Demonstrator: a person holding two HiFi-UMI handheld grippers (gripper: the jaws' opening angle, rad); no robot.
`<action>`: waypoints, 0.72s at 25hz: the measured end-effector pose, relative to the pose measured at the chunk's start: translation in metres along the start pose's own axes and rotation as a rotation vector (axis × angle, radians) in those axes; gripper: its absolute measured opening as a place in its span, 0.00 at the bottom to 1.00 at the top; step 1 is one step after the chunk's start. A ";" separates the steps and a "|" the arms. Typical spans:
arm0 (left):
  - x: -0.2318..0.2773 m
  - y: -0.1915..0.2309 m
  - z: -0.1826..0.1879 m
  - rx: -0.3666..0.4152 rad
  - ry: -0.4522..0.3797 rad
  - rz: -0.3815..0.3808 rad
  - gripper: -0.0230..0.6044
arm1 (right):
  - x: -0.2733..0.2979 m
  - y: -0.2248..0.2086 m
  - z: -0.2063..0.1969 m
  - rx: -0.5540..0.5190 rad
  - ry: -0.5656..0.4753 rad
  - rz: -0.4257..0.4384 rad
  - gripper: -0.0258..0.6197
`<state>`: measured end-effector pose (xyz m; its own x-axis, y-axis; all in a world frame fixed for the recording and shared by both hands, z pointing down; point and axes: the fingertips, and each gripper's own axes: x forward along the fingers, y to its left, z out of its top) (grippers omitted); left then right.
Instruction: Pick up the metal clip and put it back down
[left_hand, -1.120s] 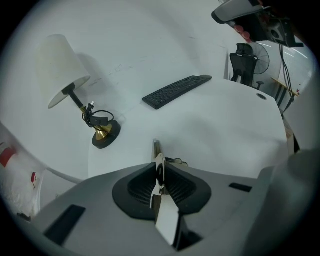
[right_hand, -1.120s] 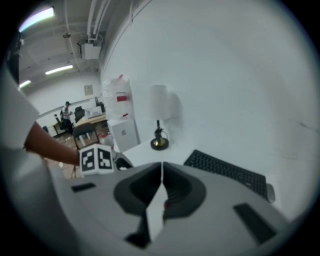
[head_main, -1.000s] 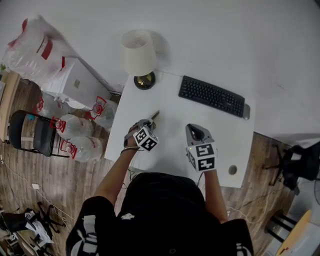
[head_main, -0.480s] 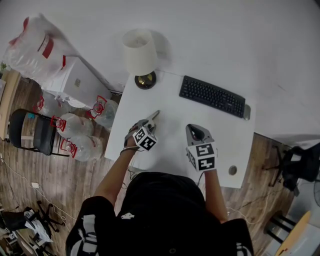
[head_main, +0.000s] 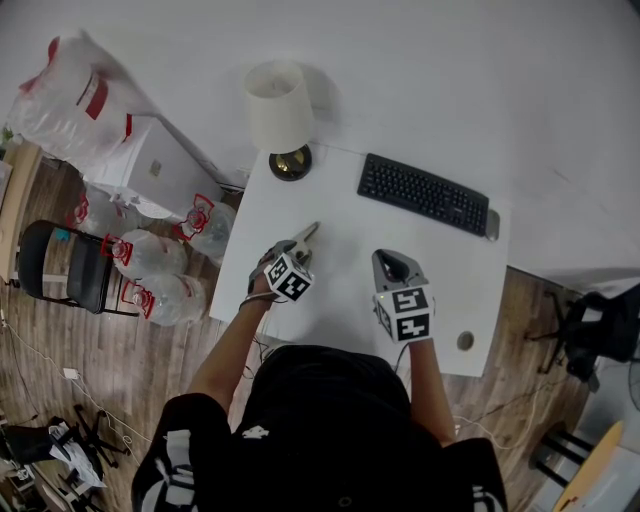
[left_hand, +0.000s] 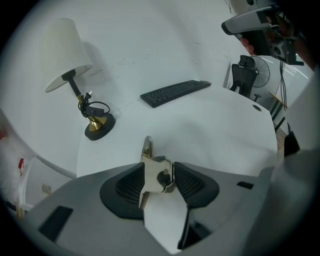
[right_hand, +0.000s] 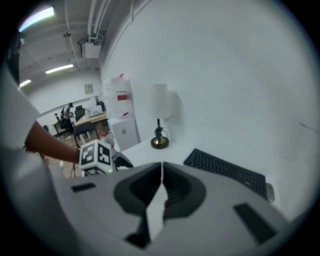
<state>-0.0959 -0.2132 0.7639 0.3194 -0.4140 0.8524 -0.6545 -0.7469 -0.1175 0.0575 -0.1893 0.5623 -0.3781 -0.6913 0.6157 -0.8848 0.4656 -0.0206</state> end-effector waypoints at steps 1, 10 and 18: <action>-0.001 -0.001 0.001 -0.002 -0.002 -0.009 0.37 | -0.001 0.000 0.001 0.000 -0.003 -0.001 0.09; -0.021 -0.003 0.009 -0.080 -0.055 -0.057 0.37 | -0.003 0.000 0.006 -0.002 -0.020 -0.006 0.09; -0.054 0.007 0.026 -0.138 -0.144 -0.031 0.29 | -0.008 0.001 0.014 -0.021 -0.044 -0.014 0.09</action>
<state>-0.0999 -0.2098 0.7038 0.4285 -0.4696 0.7719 -0.7277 -0.6858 -0.0132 0.0561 -0.1913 0.5466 -0.3781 -0.7212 0.5805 -0.8843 0.4669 0.0041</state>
